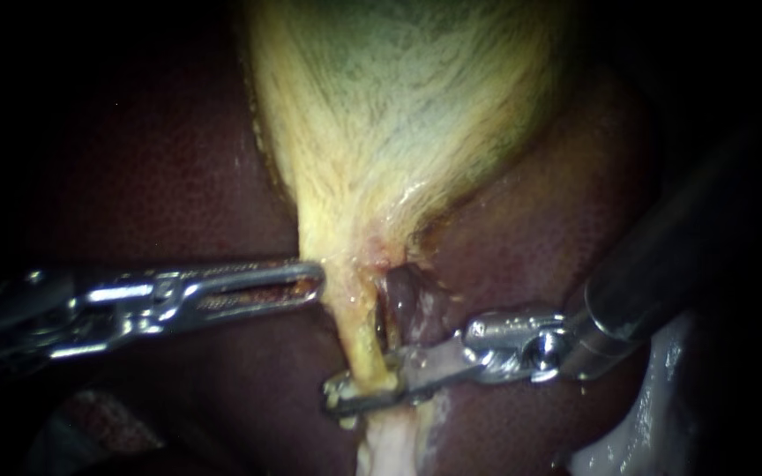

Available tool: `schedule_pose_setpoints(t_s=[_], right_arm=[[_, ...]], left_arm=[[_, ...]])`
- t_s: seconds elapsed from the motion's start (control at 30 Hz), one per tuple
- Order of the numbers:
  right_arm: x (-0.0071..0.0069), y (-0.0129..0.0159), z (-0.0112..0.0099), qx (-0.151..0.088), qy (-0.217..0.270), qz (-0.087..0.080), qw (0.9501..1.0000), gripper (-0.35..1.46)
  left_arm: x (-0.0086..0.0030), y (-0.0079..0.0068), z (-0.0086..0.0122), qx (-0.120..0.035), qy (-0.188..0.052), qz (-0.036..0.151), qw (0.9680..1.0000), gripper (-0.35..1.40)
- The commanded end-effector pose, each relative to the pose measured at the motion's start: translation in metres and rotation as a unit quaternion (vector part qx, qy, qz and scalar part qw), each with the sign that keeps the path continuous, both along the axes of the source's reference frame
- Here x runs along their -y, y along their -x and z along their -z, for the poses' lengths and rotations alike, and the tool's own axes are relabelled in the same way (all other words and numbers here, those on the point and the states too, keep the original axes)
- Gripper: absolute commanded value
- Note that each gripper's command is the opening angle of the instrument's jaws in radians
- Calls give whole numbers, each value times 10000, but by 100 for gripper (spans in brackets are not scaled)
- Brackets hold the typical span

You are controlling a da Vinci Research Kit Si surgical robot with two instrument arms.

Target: Going back second clip left tube

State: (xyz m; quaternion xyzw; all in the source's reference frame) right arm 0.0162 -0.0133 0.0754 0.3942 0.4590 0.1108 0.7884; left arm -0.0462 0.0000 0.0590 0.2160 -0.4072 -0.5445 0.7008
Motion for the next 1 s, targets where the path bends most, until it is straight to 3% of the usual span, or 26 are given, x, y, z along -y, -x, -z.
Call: schedule_pose_setpoints(t_s=[0.03,0.13,0.27,0.57,0.67,0.73,0.8,0.93,1.0], right_arm=[[0,-1,1,-28,-4,-31,10000,50],[2,-4,3,-99,-57,-92,9999,55],[5,-11,7,-377,176,-178,9990,59],[8,-14,8,-602,643,-43,9961,60],[18,-18,5,-650,773,-4,9949,60],[29,-20,2,-769,956,123,9924,60],[41,-22,0,-930,1034,352,9896,60],[59,-22,1,-1037,1033,547,9877,60],[61,-22,2,-1057,1033,579,9873,60]], left_arm=[[0,0,0,1,1,0,10000,-35],[0,0,0,1,1,0,10000,-35],[0,0,0,1,1,0,10000,-35],[0,1,0,0,1,2,10000,-35],[0,1,0,-1,1,3,10000,-35],[-1,1,0,-1,1,3,10000,-35],[-1,1,0,0,1,3,10000,-35],[-1,-1,-1,2,1,-2,10000,-35],[-1,-2,-1,3,1,-4,10000,-35]])
